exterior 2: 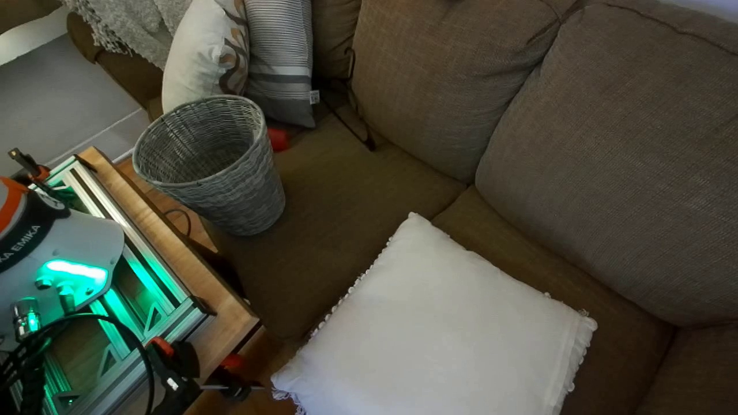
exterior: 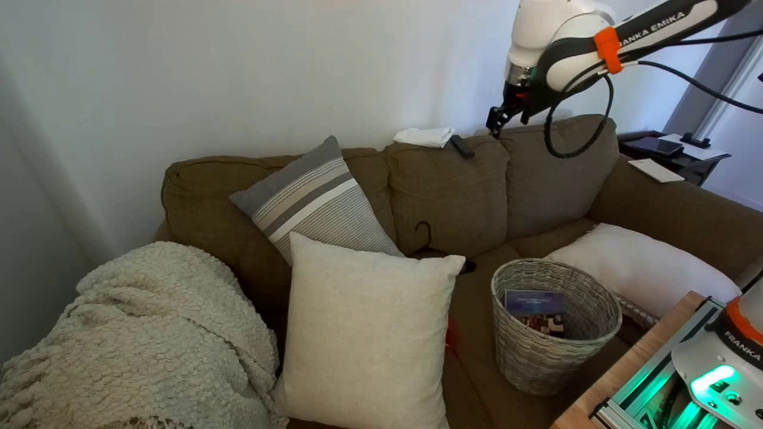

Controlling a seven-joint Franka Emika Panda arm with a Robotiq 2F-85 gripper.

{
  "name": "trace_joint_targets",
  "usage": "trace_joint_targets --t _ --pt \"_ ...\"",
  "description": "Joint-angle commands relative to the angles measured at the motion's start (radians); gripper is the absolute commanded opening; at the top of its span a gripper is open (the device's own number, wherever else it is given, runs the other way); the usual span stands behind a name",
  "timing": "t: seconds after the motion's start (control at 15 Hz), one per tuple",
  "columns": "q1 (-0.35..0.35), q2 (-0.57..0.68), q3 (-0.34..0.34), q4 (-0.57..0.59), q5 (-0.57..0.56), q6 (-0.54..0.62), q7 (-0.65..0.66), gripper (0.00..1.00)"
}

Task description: Put the white towel on the seat of the sofa.

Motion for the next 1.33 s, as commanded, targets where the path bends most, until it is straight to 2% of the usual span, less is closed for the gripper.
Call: trace_joint_targets --t 0.0,0.13,0.2,0.33,0.47,0.53,0.87,1.07,1.13,1.2,1.27 --pt "0.076 0.194 -0.087 0.264 0.067 -0.057 -0.225 1.00" --pt "0.096 0.256 -0.130 0.393 0.104 -0.105 -0.283 1.00" --pt "0.117 0.179 -0.145 0.258 0.069 -0.037 -0.217 1.00" --pt "0.123 0.229 -0.166 0.350 0.096 -0.066 -0.267 1.00" --pt "0.125 0.247 -0.169 0.379 0.101 -0.075 -0.274 1.00" --pt "0.138 0.264 -0.188 0.385 0.056 -0.061 -0.230 1.00" --pt "0.196 0.494 -0.299 0.531 -0.173 0.159 -0.164 1.00" --pt "0.238 0.681 -0.345 0.700 -0.305 0.196 -0.122 1.00" --pt "0.280 0.733 -0.392 0.752 -0.330 0.202 -0.105 1.00" --pt "0.293 0.774 -0.397 0.806 -0.335 0.165 -0.092 1.00" --pt "0.257 0.666 -0.364 0.664 -0.287 0.198 -0.125 1.00"
